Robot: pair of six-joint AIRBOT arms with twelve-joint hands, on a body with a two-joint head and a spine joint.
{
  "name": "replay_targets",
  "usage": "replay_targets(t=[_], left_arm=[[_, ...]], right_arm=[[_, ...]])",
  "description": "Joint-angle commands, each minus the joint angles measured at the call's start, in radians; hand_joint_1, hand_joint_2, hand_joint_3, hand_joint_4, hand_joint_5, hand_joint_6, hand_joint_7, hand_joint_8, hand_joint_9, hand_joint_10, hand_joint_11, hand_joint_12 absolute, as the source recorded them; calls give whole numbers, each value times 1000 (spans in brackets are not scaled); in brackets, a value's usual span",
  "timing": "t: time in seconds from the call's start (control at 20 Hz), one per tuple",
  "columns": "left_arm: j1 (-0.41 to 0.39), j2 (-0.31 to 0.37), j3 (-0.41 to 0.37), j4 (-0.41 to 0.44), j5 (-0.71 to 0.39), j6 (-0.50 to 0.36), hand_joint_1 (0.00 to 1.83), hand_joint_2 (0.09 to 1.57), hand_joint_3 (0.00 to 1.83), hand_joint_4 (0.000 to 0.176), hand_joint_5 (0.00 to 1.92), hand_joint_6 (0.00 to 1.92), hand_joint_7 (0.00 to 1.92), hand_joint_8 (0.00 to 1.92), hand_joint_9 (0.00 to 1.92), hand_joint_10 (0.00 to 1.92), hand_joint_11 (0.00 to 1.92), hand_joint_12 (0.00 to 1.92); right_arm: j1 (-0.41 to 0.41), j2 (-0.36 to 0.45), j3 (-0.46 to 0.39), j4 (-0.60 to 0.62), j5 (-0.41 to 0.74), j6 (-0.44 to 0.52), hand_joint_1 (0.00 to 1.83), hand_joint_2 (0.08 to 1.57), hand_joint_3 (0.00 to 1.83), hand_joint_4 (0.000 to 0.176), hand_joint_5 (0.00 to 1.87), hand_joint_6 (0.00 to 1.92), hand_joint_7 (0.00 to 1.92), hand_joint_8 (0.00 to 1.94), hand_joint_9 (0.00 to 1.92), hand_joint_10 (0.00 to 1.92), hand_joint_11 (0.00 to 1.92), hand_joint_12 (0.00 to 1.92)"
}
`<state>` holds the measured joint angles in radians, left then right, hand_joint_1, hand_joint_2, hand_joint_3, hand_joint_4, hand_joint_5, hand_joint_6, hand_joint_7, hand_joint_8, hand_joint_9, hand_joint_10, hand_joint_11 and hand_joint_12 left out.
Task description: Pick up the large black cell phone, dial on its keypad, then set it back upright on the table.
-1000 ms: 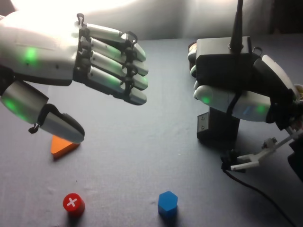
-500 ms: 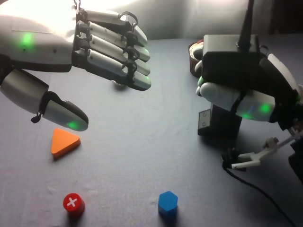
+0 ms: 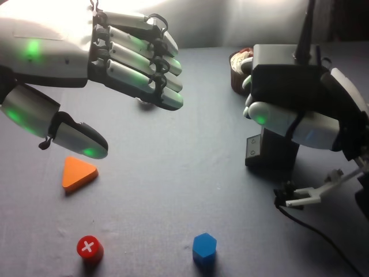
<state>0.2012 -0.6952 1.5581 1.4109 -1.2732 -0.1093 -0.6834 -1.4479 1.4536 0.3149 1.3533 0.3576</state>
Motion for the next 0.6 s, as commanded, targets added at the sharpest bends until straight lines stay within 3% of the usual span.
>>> replay_targets(t=[0.0,0.2,0.25,0.35,0.4,0.45,0.55], left_arm=[[-31,3,3,-100,-46,1,146,1206,0,11,398,1,443,2,369,3,0,728],[-34,2,6,-100,-48,3,149,1201,0,16,385,0,421,1,361,1,0,709],[-34,2,6,-100,-48,3,152,1200,0,17,379,0,425,2,364,2,0,718],[-35,2,6,-100,-48,3,191,1190,0,10,384,1,434,3,384,6,0,760],[-35,2,6,-100,-49,4,152,1196,0,13,367,1,423,1,377,2,0,760],[-36,2,6,-100,-50,4,145,1198,1,12,370,4,426,2,377,2,0,760],[-36,2,6,-100,-50,5,188,1189,0,11,392,9,433,4,373,4,0,743]], right_arm=[[-5,13,-1,-6,144,20,1376,1119,0,0,944,877,887,1130,986,1166,954,1084],[-22,13,0,-4,146,21,1372,1129,2,0,946,859,836,1202,966,1207,953,1111],[-23,12,0,-3,146,21,1465,1120,8,0,911,853,832,1193,928,1110,887,1432],[-24,11,1,-3,146,22,1485,1131,2,0,846,964,867,1133,889,1107,824,1550],[-24,10,1,-3,146,22,1484,1148,2,0,823,1025,843,1200,830,1166,778,1581],[-24,9,1,-3,146,22,1383,1168,0,0,803,1107,858,1238,814,1272,693,1192],[-24,9,0,-3,146,22,1355,1182,0,0,739,1207,861,1238,807,1314,704,974]])
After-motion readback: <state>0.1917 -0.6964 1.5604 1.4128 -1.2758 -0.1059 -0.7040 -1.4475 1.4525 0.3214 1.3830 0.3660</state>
